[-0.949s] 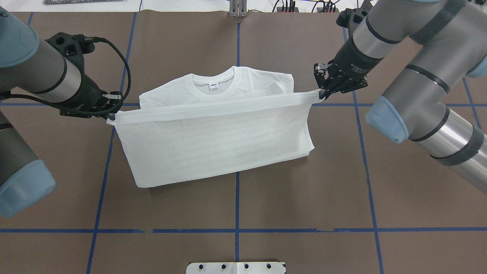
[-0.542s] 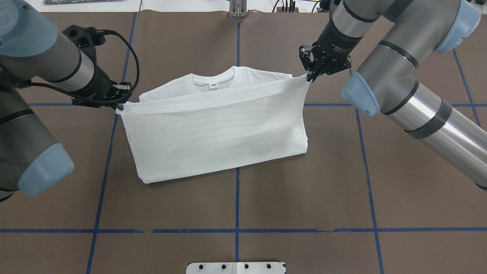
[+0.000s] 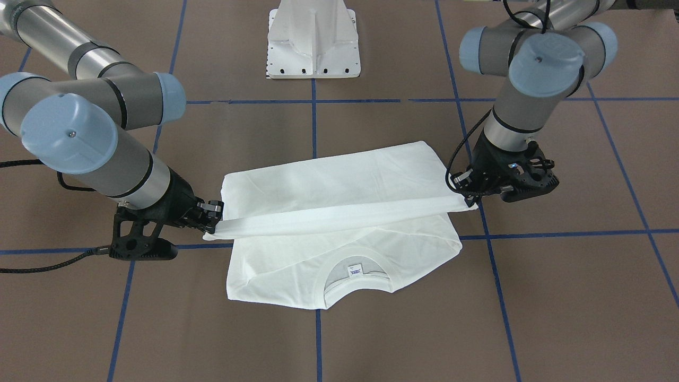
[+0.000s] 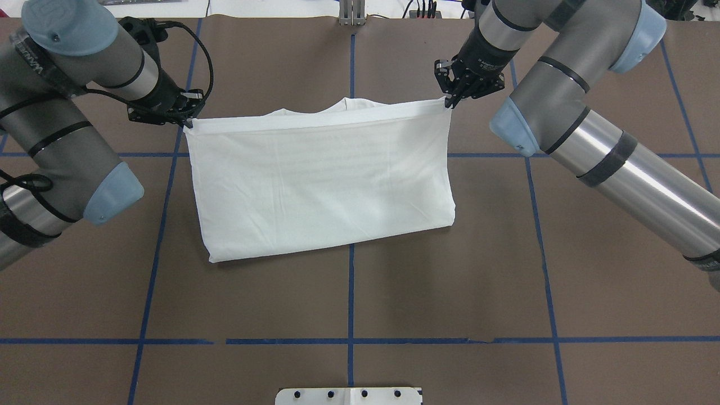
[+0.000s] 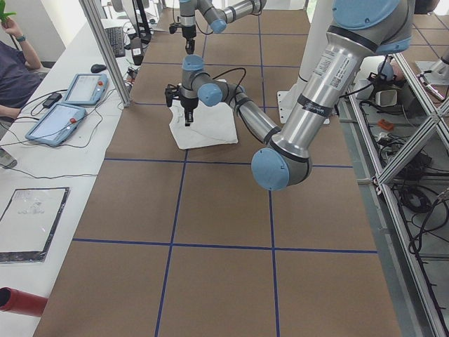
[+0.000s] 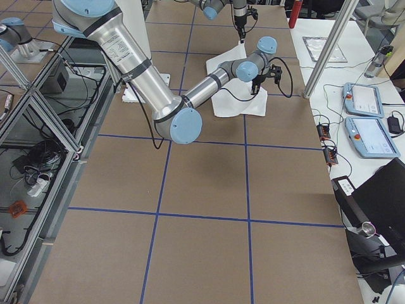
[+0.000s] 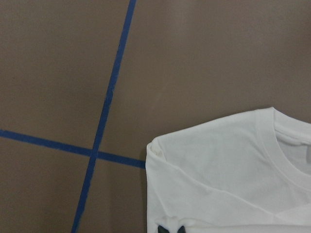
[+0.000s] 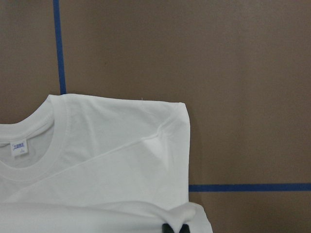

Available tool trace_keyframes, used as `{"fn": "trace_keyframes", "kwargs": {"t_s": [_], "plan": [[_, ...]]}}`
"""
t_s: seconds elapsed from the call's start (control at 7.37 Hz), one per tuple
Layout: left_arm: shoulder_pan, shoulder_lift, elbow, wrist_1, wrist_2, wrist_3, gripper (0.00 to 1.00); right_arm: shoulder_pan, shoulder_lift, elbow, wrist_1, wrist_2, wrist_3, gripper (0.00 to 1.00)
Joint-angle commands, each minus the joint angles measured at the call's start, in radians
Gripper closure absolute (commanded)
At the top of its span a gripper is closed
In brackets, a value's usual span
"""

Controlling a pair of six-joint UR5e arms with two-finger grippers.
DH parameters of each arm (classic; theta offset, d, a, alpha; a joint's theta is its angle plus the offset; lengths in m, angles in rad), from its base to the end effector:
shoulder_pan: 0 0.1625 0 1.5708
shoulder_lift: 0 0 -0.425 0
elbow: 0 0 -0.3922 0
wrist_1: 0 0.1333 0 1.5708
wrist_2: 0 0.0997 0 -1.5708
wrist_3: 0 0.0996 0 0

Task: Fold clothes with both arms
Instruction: 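Carry the held hem with both grippers past the collar, farther from the robot, then lower the hem onto the far edge and open both grippers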

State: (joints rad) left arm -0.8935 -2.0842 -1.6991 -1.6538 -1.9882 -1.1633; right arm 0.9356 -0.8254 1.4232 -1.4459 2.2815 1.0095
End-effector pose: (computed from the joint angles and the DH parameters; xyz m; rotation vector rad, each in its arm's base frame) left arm 0.3399 -0.5709 0.3000 0.1153 0.8123 -0.3074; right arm -0.3824 -0.6339 0.2447 -0.0269 -0.9661 0.0880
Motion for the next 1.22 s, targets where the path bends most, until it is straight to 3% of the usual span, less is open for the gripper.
{"fn": "trace_keyframes", "kwargs": {"t_s": [0.0,0.27,0.54,1.08], "plan": [[-0.021,-0.042,0.082,-0.032,0.002,0.001,1.00,0.000,0.083,-0.122,0.022,-0.033,0.000,1.00],[-0.021,-0.054,0.159,-0.114,0.002,-0.006,1.00,-0.001,0.094,-0.226,0.146,-0.048,0.004,1.00],[-0.021,-0.059,0.243,-0.197,0.005,-0.010,1.00,-0.006,0.139,-0.298,0.148,-0.069,0.004,1.00],[-0.010,-0.077,0.259,-0.201,0.005,-0.015,1.00,-0.027,0.166,-0.322,0.150,-0.077,0.004,1.00]]}}
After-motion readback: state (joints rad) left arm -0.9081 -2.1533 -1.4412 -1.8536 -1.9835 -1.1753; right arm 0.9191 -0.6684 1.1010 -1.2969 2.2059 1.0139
